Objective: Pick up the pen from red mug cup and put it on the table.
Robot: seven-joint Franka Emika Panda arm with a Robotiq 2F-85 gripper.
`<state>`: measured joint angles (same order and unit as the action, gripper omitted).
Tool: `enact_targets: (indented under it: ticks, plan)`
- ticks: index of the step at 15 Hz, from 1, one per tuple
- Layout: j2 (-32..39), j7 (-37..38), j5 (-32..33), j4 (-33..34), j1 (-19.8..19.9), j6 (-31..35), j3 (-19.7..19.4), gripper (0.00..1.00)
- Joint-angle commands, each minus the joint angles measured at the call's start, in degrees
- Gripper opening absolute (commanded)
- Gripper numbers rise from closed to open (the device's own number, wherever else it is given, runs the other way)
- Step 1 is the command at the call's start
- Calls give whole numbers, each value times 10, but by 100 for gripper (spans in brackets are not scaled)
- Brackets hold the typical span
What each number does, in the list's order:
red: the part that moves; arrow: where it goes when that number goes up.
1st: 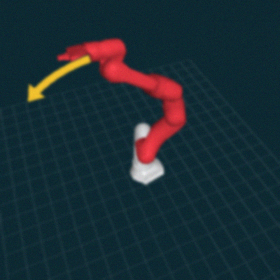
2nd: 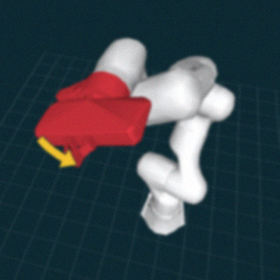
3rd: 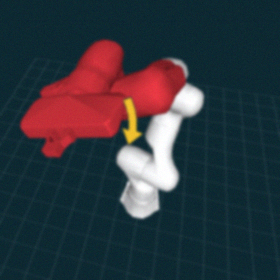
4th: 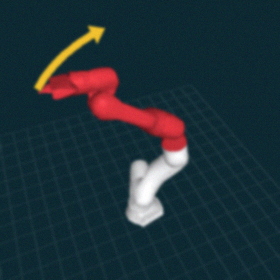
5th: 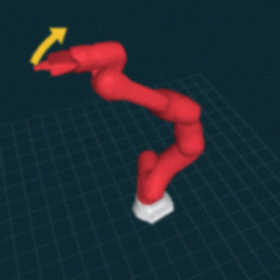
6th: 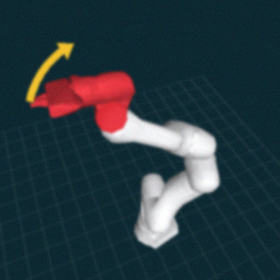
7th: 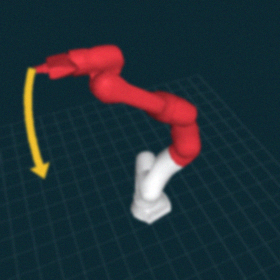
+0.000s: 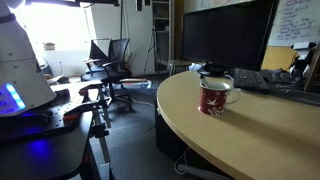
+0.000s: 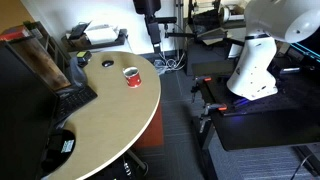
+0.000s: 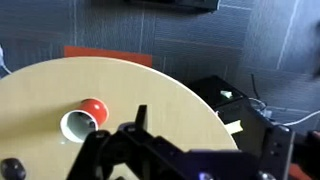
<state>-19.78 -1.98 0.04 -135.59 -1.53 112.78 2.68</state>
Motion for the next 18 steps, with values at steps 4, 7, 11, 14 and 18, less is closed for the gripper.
enact_targets:
  ticks: [4,7,11,14,18]
  plan:
    - [0,1,1,1,-3,-1,-3,100]
    - [0,1,1,1,-3,-1,-3,100]
    - [13,36,-2,19,40,32,-41,100]
    - [35,29,-19,36,85,64,-97,100]
    - [124,30,-88,80,122,129,-163,100]
